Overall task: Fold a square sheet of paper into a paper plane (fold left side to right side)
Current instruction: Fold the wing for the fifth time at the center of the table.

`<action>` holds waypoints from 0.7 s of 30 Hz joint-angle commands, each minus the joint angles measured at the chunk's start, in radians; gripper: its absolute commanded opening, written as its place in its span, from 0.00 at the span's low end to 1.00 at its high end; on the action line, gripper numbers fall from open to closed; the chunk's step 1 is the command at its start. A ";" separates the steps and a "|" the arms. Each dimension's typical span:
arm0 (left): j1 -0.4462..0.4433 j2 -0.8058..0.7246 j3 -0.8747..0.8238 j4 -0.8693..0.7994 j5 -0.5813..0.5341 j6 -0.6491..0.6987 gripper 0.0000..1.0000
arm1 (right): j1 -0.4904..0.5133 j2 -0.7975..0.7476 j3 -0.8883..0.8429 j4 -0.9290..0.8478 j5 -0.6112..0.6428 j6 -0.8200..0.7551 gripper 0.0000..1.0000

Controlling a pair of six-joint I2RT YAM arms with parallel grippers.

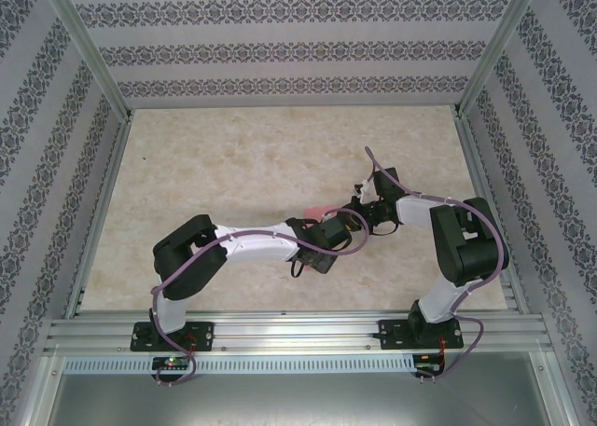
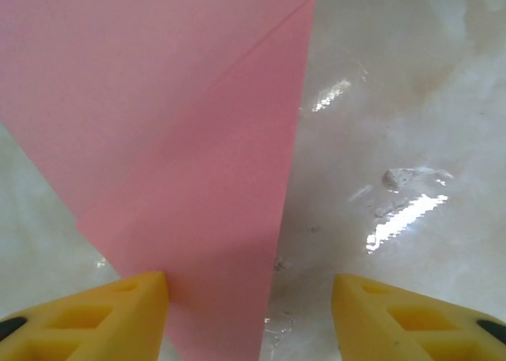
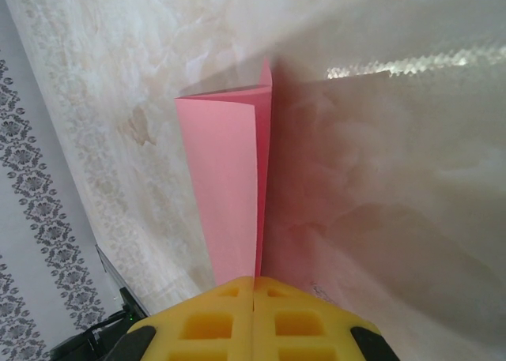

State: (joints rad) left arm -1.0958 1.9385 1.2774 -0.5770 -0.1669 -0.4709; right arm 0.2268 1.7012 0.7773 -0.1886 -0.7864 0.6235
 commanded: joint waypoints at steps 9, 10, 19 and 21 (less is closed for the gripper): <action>-0.016 0.031 0.020 -0.028 -0.031 0.010 0.44 | -0.003 0.012 0.030 -0.023 0.010 -0.016 0.05; -0.016 0.030 0.017 -0.025 -0.031 0.006 0.43 | -0.004 0.011 0.032 -0.026 0.012 -0.019 0.06; -0.012 -0.018 -0.006 0.022 -0.020 -0.012 0.23 | -0.012 -0.030 0.049 -0.086 0.036 -0.055 0.15; -0.008 -0.026 -0.009 0.029 -0.010 -0.015 0.18 | -0.017 -0.041 0.054 -0.102 0.047 -0.063 0.18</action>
State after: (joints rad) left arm -1.0962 1.9560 1.2812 -0.5819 -0.1814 -0.4770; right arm 0.2230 1.7004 0.8043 -0.2573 -0.7662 0.5949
